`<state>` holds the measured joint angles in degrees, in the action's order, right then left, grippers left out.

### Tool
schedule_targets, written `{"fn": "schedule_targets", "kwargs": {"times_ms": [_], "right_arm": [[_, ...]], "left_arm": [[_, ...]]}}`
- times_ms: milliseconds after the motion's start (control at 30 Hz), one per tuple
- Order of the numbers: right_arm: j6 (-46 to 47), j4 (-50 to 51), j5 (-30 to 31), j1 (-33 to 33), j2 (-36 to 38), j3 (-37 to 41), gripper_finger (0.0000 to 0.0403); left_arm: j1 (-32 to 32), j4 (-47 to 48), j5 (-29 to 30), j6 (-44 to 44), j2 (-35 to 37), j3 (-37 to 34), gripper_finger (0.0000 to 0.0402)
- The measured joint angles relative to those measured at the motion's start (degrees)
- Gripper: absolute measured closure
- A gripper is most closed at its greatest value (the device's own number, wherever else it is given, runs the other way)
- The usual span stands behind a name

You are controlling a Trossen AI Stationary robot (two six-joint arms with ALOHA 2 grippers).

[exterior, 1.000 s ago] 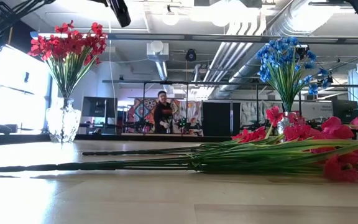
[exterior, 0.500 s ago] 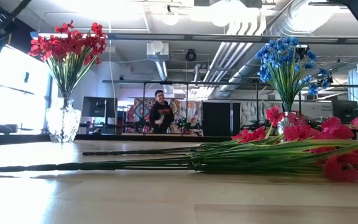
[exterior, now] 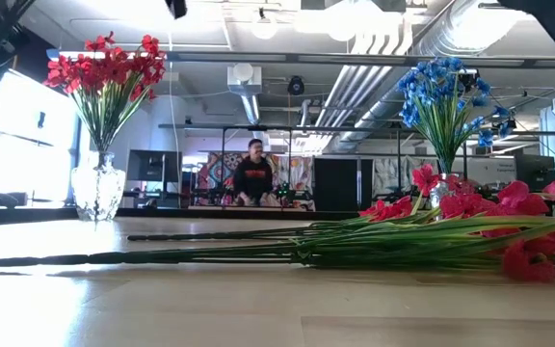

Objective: Sort flowers into vase by color
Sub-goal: Put the top red flower into the violet transparent vase

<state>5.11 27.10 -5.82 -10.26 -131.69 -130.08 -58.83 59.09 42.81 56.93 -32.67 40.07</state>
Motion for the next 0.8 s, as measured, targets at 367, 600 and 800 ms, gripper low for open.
{"fn": "schedule_targets", "kwargs": {"times_ms": [367,600,800], "right_arm": [[0.79,-2.04,1.77,0.79,-5.03,0.02,0.0403],[0.03,-2.26,0.98,1.48,-5.03,0.00,0.0399],[-4.24,-2.65,-0.72,1.63,-5.11,0.01,0.0347]], "left_arm": [[0.00,1.59,2.34,0.00,0.09,0.02,0.0401],[0.00,1.55,2.75,0.02,0.09,0.02,0.0396],[0.00,1.20,3.65,0.02,0.09,0.02,0.0368]]}}
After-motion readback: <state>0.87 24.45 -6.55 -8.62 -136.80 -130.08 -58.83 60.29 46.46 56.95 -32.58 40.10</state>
